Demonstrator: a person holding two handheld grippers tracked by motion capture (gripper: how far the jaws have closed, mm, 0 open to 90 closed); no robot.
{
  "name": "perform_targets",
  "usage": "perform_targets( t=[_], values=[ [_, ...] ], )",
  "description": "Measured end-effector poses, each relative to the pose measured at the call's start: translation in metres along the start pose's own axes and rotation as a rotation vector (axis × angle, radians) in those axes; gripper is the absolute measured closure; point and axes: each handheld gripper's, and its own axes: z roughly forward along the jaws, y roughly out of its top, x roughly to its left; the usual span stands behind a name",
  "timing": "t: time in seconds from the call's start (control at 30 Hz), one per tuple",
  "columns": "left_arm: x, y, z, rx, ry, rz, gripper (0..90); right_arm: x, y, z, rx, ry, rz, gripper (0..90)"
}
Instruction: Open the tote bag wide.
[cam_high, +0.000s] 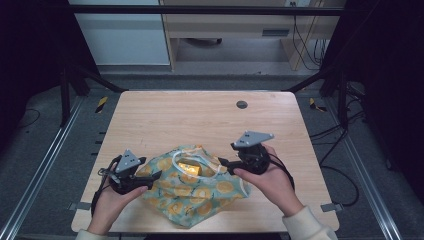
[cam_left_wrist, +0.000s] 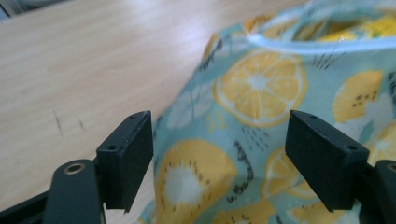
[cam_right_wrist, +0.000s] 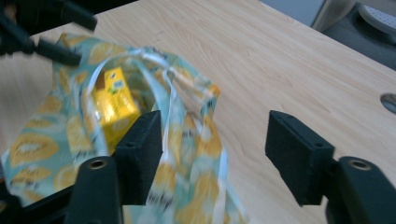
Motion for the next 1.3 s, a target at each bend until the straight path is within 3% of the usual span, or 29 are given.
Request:
perform_targets(
  t=[0.13, 0.3, 0.53, 0.63, 0.77, 0.83, 1.03, 1.3],
  values=[
    [-0.001, -0.01, 0.006, 0.036, -0.005, 0.004, 24.8, -0.01, 0.009, 0.027, 0.03, 0.022, 0.029, 44.7],
    [-0.004, -0.014, 0.01, 0.064, -0.012, 0.018, 24.9, -0.018, -0.004, 0.056, 0.113, 0.054, 0.07, 48.5],
    [-0.005, -0.014, 0.011, 0.074, -0.011, 0.021, 25.5, -0.016, -0.011, 0.066, 0.146, 0.089, 0.075, 51.6],
    [-0.005, -0.015, 0.011, 0.071, -0.011, 0.02, 25.6, -0.017, -0.013, 0.068, 0.181, 0.077, 0.07, 60.3],
    [-0.006, -0.015, 0.01, 0.068, -0.013, 0.019, 25.6, -0.017, -0.015, 0.07, 0.206, 0.073, 0.066, 81.1],
    [-0.006, -0.015, 0.01, 0.067, -0.012, 0.021, 25.6, -0.018, -0.015, 0.07, 0.198, 0.074, 0.058, 88.9],
    [-0.005, -0.014, 0.007, 0.062, -0.011, 0.02, 25.7, -0.017, -0.008, 0.063, 0.149, 0.061, 0.049, 90.0],
    [-0.005, -0.007, -0.005, 0.015, 0.007, 0.019, 25.5, -0.004, 0.011, 0.029, -0.023, 0.088, 0.015, 90.0]
  ],
)
